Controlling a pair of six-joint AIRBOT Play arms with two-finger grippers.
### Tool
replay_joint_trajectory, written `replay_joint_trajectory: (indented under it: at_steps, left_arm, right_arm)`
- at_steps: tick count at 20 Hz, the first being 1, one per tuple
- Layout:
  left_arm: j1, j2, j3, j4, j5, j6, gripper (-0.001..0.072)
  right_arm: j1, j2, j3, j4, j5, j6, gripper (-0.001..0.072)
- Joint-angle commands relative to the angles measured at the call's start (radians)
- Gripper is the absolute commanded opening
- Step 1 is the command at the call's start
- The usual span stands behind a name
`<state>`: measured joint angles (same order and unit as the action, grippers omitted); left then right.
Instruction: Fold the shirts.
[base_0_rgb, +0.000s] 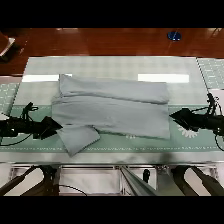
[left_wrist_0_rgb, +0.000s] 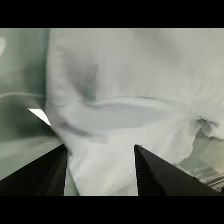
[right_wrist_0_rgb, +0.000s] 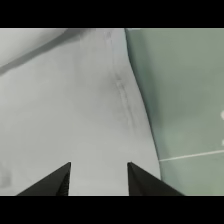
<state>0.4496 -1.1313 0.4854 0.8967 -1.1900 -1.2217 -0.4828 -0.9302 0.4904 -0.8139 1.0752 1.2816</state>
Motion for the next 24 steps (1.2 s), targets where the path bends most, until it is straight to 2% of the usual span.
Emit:
replay_joint_trajectory:
  at_steps: [1,6,8,9,10,11,12,13,14,20,24]
  left_arm:
    - [-0.071,0.002,-0.018,-0.023,0.09,-0.005,0.0507]
    - [-0.093,-0.015,-0.02,0.002,0.083,-0.002,0.0505]
    - [-0.117,-0.045,-0.02,0.001,0.079,-0.002,0.0503]
    - [-0.133,-0.059,-0.02,0.001,0.079,-0.002,0.0478]
    - [-0.153,-0.072,-0.02,0.001,0.079,-0.002,0.0402]
    - [-0.173,-0.081,-0.02,0.001,0.08,-0.001,0.0362]
    - [-0.187,-0.086,-0.019,0.001,0.085,-0.001,0.0261]
    - [-0.19,-0.088,-0.019,0.0,0.093,-0.002,0.0055]
    - [-0.188,-0.087,-0.019,0.0,0.1,-0.002,0.0023]
    - [-0.188,-0.087,-0.019,0.0,0.097,-0.002,0.0023]
    - [-0.188,-0.087,-0.019,0.0,0.096,-0.002,0.0023]
  right_arm:
    - [-0.001,0.003,-0.004,0.005,-0.003,0.015,0.0415]
    - [-0.098,0.003,-0.003,-0.003,0.017,0.023,0.0415]
    - [-0.161,0.003,-0.003,-0.04,0.062,0.023,0.0415]
    - [-0.184,0.003,-0.003,-0.085,0.082,0.029,0.0415]
    - [-0.201,0.003,-0.003,-0.149,0.102,0.05,0.0415]
    - [-0.211,0.003,-0.003,-0.217,0.123,0.073,0.0415]
    - [-0.214,0.003,-0.003,-0.272,0.144,0.093,0.0415]
    - [-0.213,0.003,-0.005,-0.313,0.165,0.101,0.0415]
    - [-0.213,0.003,-0.008,-0.321,0.178,0.118,0.0415]
    - [-0.1,-0.042,-0.063,-0.301,0.195,0.127,0.0415]
    - [-0.021,-0.117,-0.061,-0.197,0.164,0.098,0.0415]
